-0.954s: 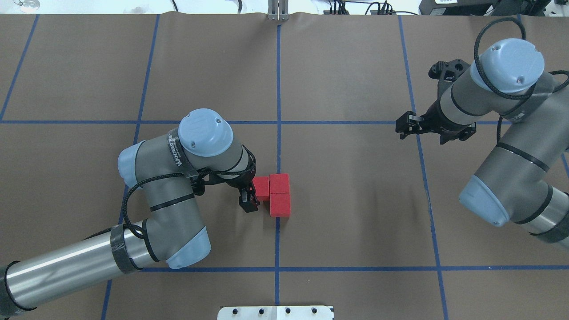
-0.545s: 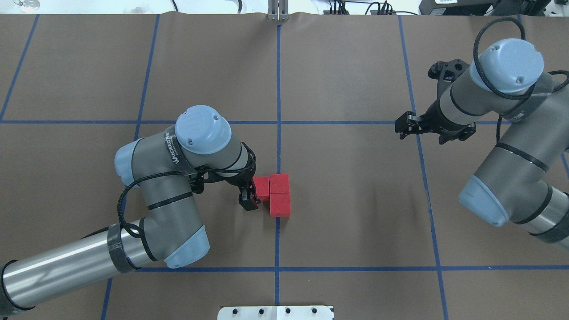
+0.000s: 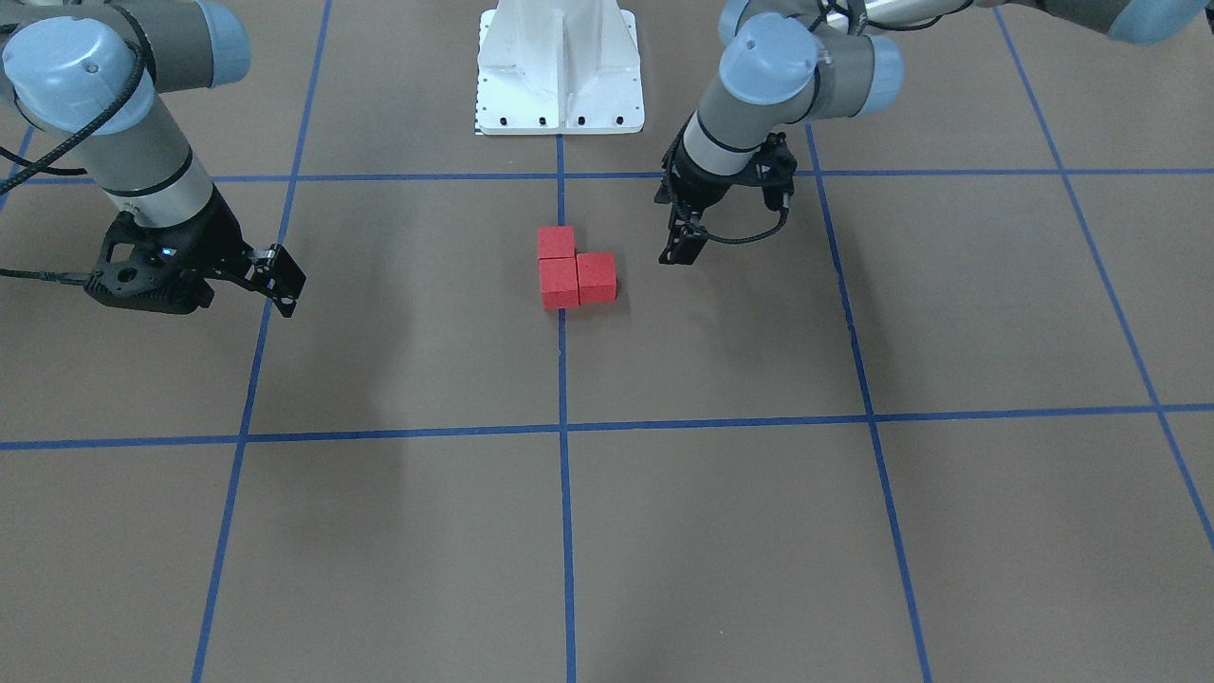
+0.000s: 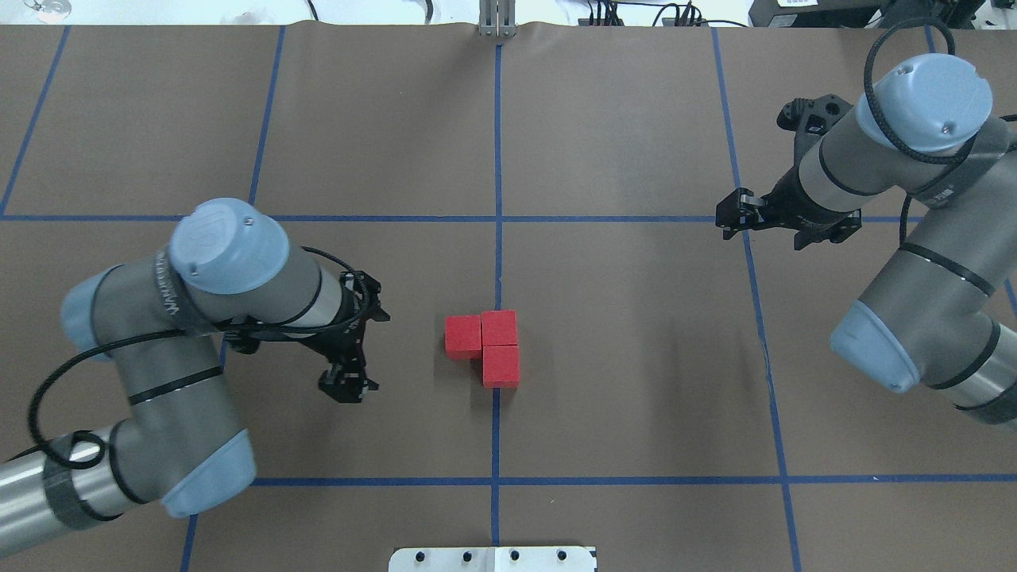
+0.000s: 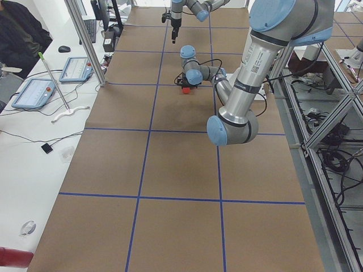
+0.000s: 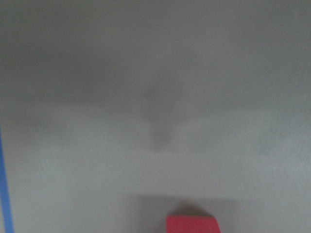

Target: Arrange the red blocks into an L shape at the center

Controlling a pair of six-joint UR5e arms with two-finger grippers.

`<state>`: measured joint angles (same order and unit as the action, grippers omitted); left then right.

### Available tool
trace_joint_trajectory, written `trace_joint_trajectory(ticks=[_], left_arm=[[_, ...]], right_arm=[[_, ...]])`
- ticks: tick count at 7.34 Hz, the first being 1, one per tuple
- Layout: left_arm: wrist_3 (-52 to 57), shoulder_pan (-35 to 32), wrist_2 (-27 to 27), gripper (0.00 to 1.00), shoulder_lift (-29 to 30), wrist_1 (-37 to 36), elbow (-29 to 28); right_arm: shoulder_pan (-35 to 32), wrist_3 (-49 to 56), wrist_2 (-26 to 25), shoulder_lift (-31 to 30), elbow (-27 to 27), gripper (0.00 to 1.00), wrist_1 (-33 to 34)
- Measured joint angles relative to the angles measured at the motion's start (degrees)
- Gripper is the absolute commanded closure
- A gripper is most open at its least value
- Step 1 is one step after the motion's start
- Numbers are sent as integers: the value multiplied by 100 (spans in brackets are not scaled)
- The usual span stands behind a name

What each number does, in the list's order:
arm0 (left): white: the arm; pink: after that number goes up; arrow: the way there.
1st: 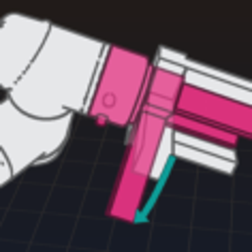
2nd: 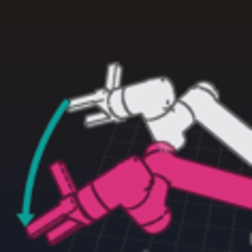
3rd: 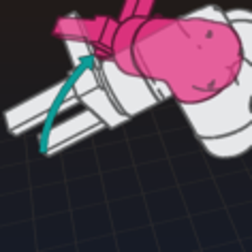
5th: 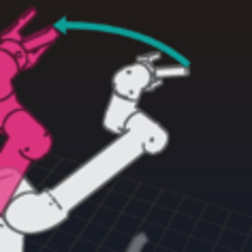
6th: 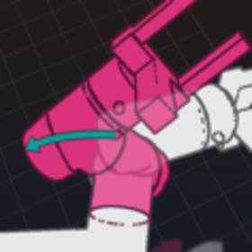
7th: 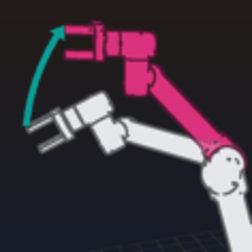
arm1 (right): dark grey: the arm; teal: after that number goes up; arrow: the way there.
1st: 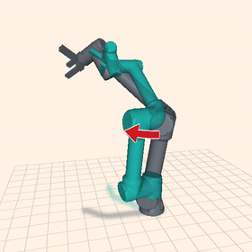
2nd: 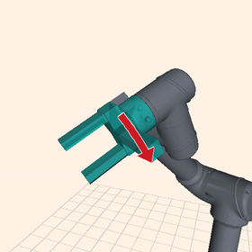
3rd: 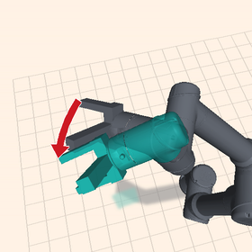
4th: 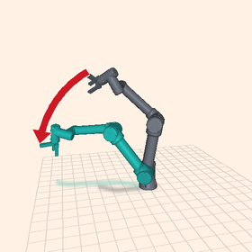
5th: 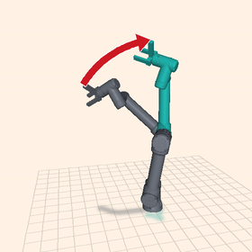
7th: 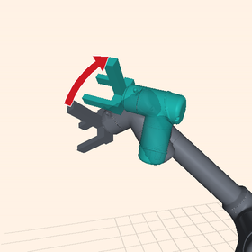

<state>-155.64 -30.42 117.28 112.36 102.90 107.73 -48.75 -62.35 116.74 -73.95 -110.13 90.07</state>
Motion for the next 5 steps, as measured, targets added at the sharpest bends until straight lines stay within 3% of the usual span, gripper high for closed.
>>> trace_joint_trajectory(ticks=[2, 5], left_arm=[[1992, -276, 41, 0, -1289, 58, 833], [5622, -1422, 203, 0, -2687, 721, 1007]], right_arm=[[-473, 429, 372, -174, 1, 1, -5], [-1624, 2021, 1173, -721, 46, 1, 1]])
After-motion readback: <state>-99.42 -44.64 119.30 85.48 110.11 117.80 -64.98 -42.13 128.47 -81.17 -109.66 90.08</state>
